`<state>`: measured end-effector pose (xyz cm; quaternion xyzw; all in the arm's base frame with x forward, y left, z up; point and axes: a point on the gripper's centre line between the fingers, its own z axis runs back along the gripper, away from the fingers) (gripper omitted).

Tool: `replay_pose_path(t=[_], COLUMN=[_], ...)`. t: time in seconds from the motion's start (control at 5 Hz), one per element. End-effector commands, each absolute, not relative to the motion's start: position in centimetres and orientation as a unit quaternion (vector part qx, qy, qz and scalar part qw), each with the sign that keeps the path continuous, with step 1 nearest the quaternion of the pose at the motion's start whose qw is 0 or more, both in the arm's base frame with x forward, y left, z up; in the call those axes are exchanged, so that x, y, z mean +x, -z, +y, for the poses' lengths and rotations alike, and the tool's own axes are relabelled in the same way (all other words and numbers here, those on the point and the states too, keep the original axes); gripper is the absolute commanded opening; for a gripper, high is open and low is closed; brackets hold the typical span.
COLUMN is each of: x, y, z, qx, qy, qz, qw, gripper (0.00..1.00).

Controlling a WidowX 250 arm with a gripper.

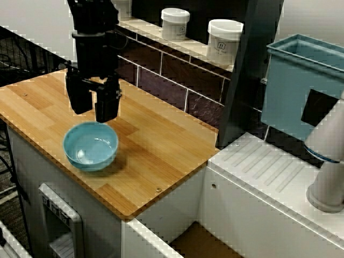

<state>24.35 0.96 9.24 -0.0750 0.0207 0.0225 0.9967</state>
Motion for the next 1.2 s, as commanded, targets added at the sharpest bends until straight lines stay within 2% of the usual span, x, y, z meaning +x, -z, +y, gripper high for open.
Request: replay_pose_path(t=[0.0, 0.4, 0.6, 1.0], x=[25.5, 24.8, 23.8, 22.5], y=[-12.1, -11.5, -10.2, -8.0], z=[1.0, 0.8, 1.4, 2.3], qx=[-0.078, -0.075, -0.064, -0.044], qy=[-0.014, -0.01, -0.003, 0.011], qz=[-0.015, -0.013, -0.028, -0.027], qw=[0.997, 0.997, 0.998, 0.999], gripper=[1.0, 1.0, 1.0, 1.0])
